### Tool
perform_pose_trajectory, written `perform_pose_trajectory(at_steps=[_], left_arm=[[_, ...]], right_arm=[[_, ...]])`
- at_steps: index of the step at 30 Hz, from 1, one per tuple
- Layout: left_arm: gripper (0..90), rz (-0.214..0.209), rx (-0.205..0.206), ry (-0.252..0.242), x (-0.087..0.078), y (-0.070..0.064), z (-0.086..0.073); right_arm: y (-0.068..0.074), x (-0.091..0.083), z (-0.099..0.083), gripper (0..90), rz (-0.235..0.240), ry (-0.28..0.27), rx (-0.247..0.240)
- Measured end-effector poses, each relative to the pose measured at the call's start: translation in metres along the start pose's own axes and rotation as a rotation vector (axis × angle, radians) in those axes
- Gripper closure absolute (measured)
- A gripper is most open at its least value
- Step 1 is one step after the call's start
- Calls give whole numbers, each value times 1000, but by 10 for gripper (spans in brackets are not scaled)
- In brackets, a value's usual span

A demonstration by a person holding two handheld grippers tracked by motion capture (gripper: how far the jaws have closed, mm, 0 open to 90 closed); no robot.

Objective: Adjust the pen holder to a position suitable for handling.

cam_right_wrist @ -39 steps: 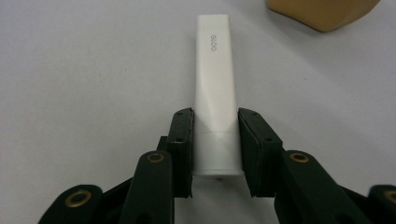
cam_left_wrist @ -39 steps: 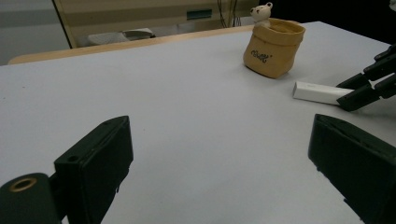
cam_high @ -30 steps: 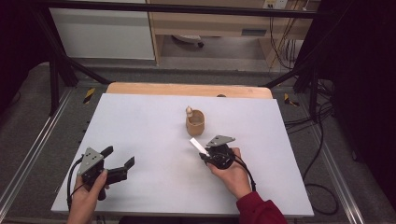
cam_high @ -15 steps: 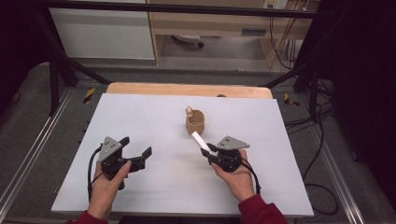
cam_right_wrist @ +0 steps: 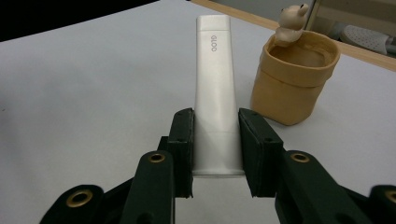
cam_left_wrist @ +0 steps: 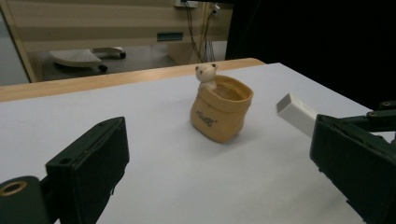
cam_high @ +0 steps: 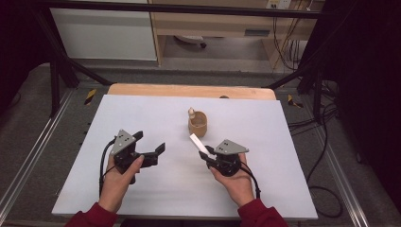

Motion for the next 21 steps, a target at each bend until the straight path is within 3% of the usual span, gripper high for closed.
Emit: perform_pose_trajectory(at_steps=[6,7,10,15,17,21], left_arm=[[48,-49,20,-5,9,-23,14],[48,-86,25,-10,11,-32,19],[44,-102,30,-21,13,-40,23],[47,-153,-64,-9,24,-47,30],[52,-137,-68,-11,28,-45,30],[53,-147,-71,-3,32,-46,29]], right_arm=[[-1,-1,1,673,-15,-15,4],[-1,-1,2,673,-21,-16,3],[-1,-3,2,673,-31,-20,-1],[-1,-7,7,673,-36,-53,-6],[-1,-8,8,673,-34,-63,3],[0,-8,10,673,-40,-83,-5]])
Point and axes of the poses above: each handheld gripper's, and its own axes: x roughly forward along the jaws, z roughly out of its top, y roughly to its left, the point moved 4 cm from there along x, roughly forward along the jaws, and after that the axes turned 14 degrees about z, right-handed, at the moved point
